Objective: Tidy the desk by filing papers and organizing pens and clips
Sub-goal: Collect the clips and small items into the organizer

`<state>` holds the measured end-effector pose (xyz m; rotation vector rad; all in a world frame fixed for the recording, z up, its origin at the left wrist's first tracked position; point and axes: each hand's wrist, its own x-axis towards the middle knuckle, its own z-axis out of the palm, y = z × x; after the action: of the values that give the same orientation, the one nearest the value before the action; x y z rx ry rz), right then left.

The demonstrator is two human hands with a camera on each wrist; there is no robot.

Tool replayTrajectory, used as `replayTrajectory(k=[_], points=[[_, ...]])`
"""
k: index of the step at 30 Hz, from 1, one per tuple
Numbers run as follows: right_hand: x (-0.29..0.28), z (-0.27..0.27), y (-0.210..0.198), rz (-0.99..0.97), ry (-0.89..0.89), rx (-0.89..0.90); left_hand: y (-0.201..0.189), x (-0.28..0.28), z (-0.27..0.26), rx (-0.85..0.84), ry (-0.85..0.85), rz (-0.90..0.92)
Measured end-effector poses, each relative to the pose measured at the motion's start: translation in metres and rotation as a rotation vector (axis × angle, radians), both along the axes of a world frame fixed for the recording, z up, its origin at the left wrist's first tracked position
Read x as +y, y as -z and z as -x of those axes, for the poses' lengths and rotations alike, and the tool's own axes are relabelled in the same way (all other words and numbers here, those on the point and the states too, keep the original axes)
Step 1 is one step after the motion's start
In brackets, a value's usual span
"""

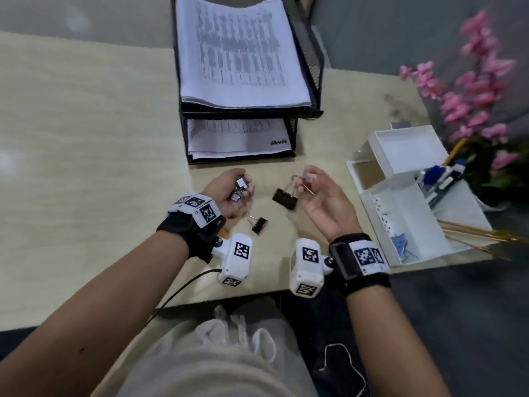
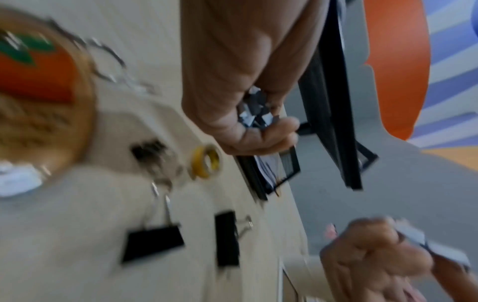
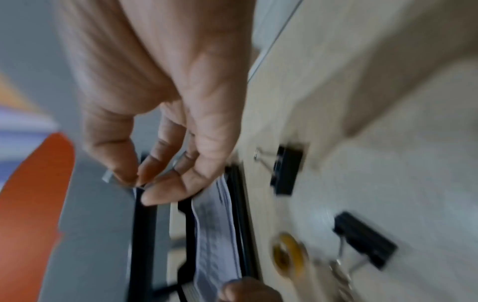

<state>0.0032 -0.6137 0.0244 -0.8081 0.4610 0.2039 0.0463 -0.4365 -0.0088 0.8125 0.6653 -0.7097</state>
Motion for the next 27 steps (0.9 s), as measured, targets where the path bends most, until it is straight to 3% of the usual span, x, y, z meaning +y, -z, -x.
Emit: replayTrajectory(k=[2, 6, 9, 13, 15, 20, 27], points=[[-0.041, 0.017, -0.001, -0.162, 0.125, -0.022, -0.004, -0.032, 0.0, -0.015, 0.079, -0.015], [-0.109, 0.044, -0.006, -0.003, 0.319, 0.08, -0.008, -0.099, 0.006, -0.047, 0.225, -0.053], [-0.152, 0.046, -0.002, 0.433, 0.296, 0.28, -0.01, -0.149, 0.011, -0.047, 0.227, -0.062], [-0.186, 0.032, 0.013, 1.27, -0.054, 0.373, -0.016, -0.211, 0.016, -0.046, 0.276, -0.039], [-0.194, 0.027, 0.017, 1.505, -0.174, 0.347, -0.016, -0.239, 0.016, -0.066, 0.286, -0.095], [-0.203, 0.022, 0.026, 1.563, -0.241, 0.26, -0.015, -0.287, 0.013, -0.096, 0.229, -0.187], [-0.221, 0.05, 0.012, 1.551, -0.222, 0.209, -0.013, -0.316, 0.014, -0.185, 0.315, -0.353]])
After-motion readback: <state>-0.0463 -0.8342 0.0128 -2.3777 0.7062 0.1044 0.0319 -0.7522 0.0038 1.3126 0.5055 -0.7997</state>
